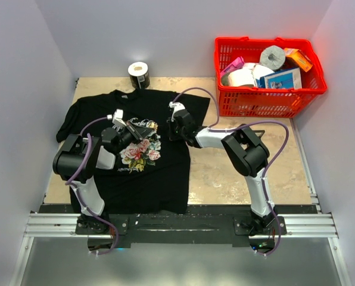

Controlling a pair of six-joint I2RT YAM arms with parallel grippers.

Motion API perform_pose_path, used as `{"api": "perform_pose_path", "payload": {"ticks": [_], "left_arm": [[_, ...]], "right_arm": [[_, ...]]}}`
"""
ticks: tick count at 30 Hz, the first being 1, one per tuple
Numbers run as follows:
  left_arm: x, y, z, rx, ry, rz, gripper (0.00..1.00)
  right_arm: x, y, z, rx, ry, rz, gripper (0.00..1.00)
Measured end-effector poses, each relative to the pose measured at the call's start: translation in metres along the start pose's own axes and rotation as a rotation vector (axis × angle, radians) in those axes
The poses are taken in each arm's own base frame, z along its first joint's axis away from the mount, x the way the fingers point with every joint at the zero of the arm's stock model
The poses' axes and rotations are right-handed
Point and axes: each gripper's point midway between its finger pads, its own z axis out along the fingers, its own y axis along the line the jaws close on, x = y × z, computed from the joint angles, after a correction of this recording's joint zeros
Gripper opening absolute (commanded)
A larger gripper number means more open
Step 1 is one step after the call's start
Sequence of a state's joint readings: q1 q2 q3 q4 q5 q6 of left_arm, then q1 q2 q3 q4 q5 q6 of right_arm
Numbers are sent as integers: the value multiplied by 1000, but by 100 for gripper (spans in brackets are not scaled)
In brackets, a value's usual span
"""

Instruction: Pin the brooch onto the clothing

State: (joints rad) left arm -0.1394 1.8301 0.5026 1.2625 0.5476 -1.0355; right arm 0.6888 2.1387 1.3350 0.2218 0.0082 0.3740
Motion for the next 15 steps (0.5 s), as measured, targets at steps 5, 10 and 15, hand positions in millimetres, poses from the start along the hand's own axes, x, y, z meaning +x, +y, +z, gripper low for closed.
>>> {"api": "perform_pose_path", "payload": {"ticks": [5, 10, 15], "left_arm": [[6, 8, 0, -18, 11, -10, 0], [6, 10, 0, -15, 9, 0, 0], [18, 28, 0, -53, 34, -28, 0]], "right_arm": [[1, 2, 0, -17, -13, 35, 0], [1, 6, 0, -50, -15, 85, 0], [-4, 10, 0, -76, -23, 126, 0]]}}
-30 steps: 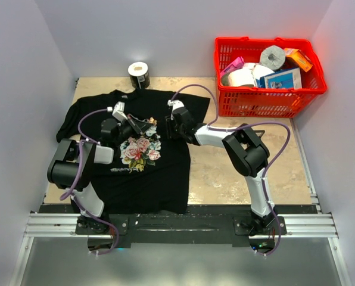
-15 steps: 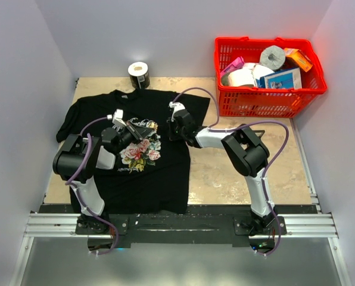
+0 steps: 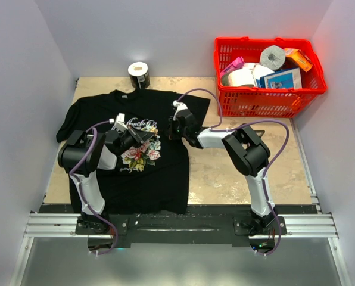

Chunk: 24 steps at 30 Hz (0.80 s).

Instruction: Pin the brooch onto the clothing

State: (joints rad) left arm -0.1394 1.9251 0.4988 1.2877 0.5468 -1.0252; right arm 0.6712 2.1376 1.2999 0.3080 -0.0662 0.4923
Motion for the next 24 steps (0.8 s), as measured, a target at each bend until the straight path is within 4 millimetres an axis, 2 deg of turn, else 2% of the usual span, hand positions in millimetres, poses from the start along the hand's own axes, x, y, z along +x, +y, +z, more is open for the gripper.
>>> {"api": "perform_pose_path", "payload": {"ticks": [5, 10, 24], "left_arm": [[8, 12, 0, -26, 18, -19, 0], [8, 12, 1, -25, 17, -1, 0], [10, 10, 11, -14, 19, 14, 0]], "right_arm": [[-4, 0, -6, -13, -12, 49, 0], [-12, 0, -8, -29, -25, 85, 0], [-11, 2, -10, -66, -19, 126, 0]]}}
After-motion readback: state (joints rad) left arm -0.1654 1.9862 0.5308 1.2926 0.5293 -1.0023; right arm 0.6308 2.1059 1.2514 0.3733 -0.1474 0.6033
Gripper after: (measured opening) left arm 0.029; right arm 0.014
